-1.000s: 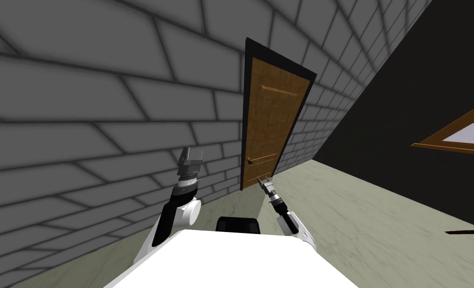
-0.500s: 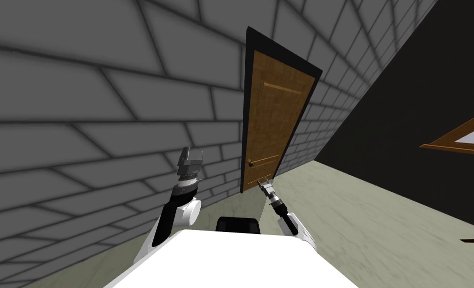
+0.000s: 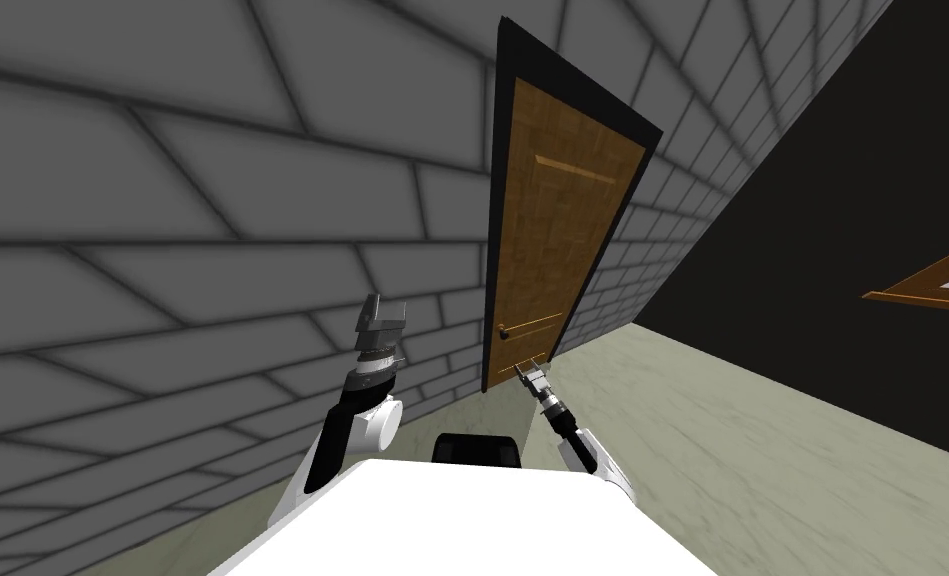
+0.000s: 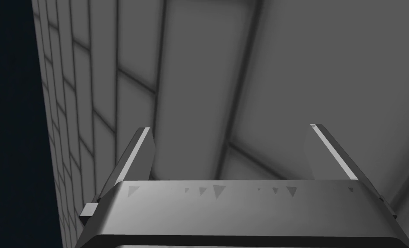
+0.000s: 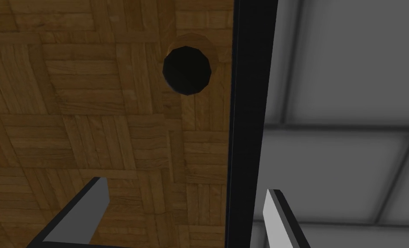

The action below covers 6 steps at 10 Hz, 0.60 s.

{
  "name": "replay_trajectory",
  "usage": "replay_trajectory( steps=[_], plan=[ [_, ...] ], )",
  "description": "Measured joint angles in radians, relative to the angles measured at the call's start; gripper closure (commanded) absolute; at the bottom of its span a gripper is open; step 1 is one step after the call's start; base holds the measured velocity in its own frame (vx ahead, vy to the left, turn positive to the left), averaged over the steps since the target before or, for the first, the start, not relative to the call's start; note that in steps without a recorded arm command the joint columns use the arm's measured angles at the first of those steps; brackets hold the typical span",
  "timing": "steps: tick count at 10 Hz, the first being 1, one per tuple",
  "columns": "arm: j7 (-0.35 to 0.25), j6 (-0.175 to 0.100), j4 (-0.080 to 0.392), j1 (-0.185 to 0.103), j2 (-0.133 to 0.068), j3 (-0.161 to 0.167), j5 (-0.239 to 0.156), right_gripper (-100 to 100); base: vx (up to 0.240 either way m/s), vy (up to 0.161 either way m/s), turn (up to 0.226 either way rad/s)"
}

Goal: Pull the door open

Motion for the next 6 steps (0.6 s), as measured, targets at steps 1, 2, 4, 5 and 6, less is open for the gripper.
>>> replay_trajectory(
  steps=[1,2,4,5,6],
  plan=[
    [0.012,-0.005,0.015,-0.003,0.0,-0.001,0.004,-100,0.105,0.007,0.004],
    [0.022,-0.01,0.034,-0.009,-0.003,-0.002,0.009,-100,0.106,0.004,0.0],
    [0.041,-0.017,0.068,-0.022,-0.007,-0.003,0.017,-100,0.091,-0.002,0.002],
    [0.055,-0.029,0.101,-0.035,-0.009,-0.006,0.02,-100,0.041,0.001,0.002],
    [0.059,-0.032,0.105,-0.037,-0.009,-0.006,0.02,-100,0.067,0.083,0.121]
  ],
)
